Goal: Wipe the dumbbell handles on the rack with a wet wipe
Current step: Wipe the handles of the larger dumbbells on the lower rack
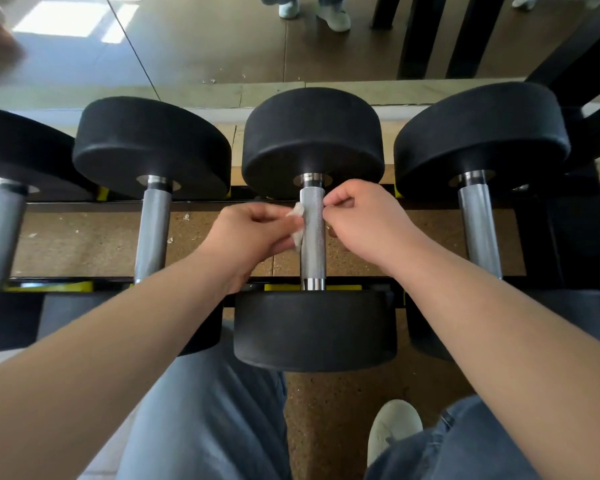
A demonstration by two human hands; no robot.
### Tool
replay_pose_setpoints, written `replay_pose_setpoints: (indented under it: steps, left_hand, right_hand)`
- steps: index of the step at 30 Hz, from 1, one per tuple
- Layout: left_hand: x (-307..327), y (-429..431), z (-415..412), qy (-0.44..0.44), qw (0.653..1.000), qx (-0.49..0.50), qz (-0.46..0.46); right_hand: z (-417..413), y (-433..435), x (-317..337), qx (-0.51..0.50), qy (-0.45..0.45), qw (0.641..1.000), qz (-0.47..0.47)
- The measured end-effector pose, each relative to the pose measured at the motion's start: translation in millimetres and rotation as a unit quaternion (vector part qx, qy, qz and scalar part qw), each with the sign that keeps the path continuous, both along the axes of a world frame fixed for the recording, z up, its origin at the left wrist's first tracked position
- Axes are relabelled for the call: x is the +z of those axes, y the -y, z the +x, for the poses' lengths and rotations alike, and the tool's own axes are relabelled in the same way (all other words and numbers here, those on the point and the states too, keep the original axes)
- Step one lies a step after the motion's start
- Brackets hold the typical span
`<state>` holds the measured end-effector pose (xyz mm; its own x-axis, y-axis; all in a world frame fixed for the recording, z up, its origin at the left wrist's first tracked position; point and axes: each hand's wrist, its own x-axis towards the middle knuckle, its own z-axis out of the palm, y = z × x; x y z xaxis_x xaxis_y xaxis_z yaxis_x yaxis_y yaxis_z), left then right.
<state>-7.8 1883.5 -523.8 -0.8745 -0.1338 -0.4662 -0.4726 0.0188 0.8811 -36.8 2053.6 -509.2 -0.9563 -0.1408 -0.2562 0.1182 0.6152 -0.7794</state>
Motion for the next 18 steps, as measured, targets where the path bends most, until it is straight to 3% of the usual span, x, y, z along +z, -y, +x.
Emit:
replay_pose_setpoints:
  steps: [2,4,6,8,10,12,14,16,18]
  left_hand:
    - [2,-1,-4,-0.022,0.999,-0.034,-0.010]
    - [7,2,-1,-0.019,0.987,-0.143,-0.076]
    - [13,5,7,-0.003,0.940,-0.283,-0.190]
    - [15,4,13,-0.020,0.913,-0.329,-0.240]
    - [18,2,14,-0.061,0.949,-0.266,-0.155]
    - [19,1,8,-0.070,0.984,-0.161,0.000]
    - [20,2,1,-0.082,0.986,-0.101,0.101]
    - [19,2,-2,-0.098,0.984,-0.066,0.136]
    - [20,1,-1,-0.089,0.981,-0.083,0.151]
  right_hand:
    - [0,-1,0,-0.006,0.002,1.000,-0.006]
    - [2,-1,-1,-0.010,-0.002,1.000,-0.011]
    - [3,-1,-4,-0.016,-0.014,1.000,-0.008]
    - [5,-1,-1,-0.020,-0.035,0.999,-0.005]
    - [7,-3,4,-0.005,-0.051,0.998,-0.026]
    - [10,-5,12,0.040,-0.039,0.996,-0.073]
    - [11,-7,18,0.056,0.002,0.986,-0.156]
    - [8,-10,21,0.032,0.052,0.968,-0.241]
    - [7,-12,19,0.037,0.080,0.964,-0.251]
